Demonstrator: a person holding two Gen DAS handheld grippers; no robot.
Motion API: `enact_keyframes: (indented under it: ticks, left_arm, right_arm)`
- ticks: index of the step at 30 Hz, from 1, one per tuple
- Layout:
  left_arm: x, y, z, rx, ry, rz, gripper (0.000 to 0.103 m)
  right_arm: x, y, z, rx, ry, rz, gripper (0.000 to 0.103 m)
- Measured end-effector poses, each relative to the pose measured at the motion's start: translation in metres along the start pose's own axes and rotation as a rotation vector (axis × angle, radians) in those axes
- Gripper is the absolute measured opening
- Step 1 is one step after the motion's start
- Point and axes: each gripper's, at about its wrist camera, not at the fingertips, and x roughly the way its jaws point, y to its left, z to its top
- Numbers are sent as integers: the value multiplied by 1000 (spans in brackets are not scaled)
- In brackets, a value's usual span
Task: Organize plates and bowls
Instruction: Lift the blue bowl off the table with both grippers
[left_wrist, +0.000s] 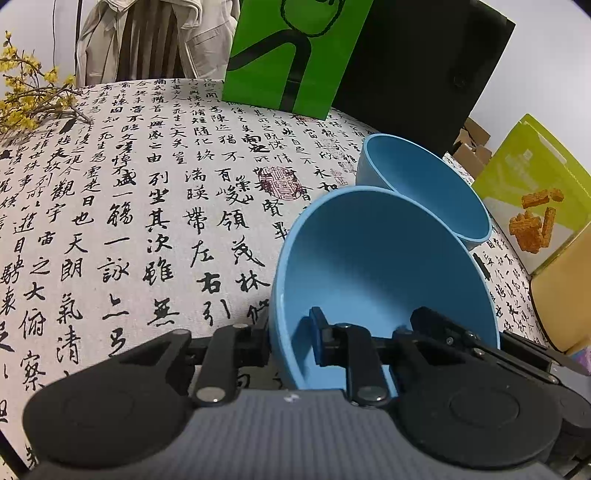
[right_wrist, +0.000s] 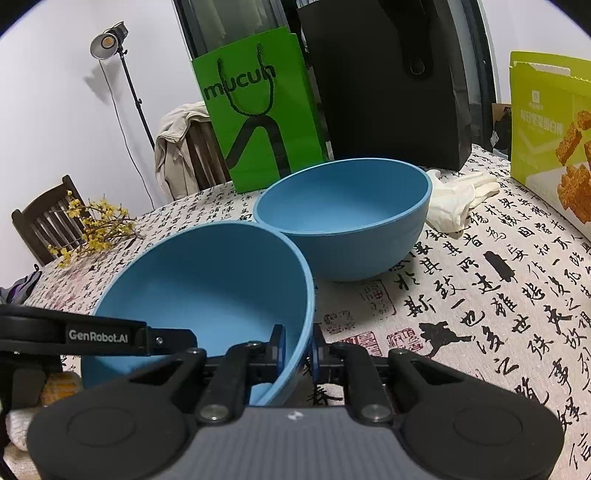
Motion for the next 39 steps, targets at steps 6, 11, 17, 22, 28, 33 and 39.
enact_keyframes:
  ticks: [6,11,17,22,28,33,39]
  left_arm:
    - [-3,-3,-1,12,-12,8,21]
    - [-7,-5,-1,26,-32,11,21]
    - [-12,-9,-1,36,-51,13,21]
    - [-17,-11,-1,38,-62,14,21]
    - [-24,-11,1,34,-81,3,21]
    - [-32,-14,1,36,-103,1,22]
    - [-43,-14,1,25,-116,12,22]
  right_arm:
    - [-1,1,0,-14,-8,-5,13]
    - [-4,2,0,-28,-28,-6,13]
    - [-10,4,2,-35,-50,-5,13]
    - [-13,5,3,-39,-60,-1,13]
    - [-21,8,7,-45,-91,9,13]
    - [-29,10,9,-47,-117,18,13]
    - [-35,14,10,-52,-124,38,13]
